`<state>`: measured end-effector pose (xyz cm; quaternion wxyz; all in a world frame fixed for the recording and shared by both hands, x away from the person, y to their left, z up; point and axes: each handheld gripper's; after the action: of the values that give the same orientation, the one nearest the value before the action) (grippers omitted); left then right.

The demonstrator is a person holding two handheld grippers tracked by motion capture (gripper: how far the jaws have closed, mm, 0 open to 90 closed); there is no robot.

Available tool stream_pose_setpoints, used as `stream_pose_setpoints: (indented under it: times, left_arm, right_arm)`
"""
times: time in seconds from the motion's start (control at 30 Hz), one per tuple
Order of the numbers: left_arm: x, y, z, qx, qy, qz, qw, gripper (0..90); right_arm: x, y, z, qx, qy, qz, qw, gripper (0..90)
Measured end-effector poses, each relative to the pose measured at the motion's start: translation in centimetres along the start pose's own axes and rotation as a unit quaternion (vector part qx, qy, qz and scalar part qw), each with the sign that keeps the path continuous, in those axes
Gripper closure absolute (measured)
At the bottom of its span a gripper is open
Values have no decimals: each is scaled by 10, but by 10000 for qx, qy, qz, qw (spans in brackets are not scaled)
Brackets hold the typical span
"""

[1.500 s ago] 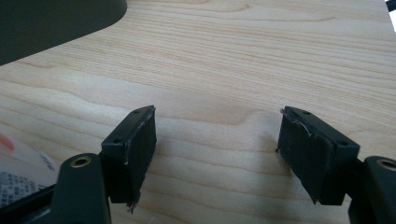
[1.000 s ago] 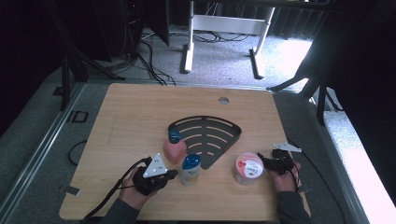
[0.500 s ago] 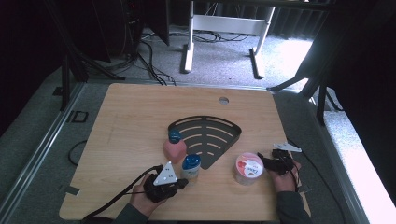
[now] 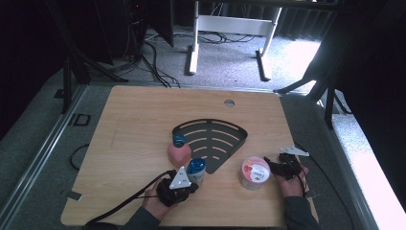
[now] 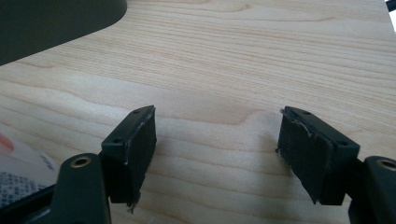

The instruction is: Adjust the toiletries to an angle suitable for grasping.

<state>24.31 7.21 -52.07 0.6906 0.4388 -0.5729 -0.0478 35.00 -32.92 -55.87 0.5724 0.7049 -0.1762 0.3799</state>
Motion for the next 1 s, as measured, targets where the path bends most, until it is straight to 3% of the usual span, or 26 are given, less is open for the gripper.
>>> stream_pose_setpoints:
  times: [0.33, 0.77, 1.0]
  left_arm:
    - [-1, -8, 0, 137, -13, -69, 9999, 884]
    - [-2, -21, -9, 202, 168, -28, 9997, 880]
    - [-1, -27, -13, 264, 367, 22, 9990, 881]
  right_arm:
    - [0, 0, 0, 0, 1, 0, 10000, 275]
    - [0, 0, 0, 1, 0, 1, 10000, 276]
    - [0, 0, 0, 2, -3, 0, 10000, 276]
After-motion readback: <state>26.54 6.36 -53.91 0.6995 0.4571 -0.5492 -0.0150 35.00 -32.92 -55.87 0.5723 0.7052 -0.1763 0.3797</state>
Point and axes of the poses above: each handheld gripper's, and its own axes: y roughly backward along the jaws, x roughly out of its top, z roughly to its right, and after that the axes turned 5 degrees about x, right-handed
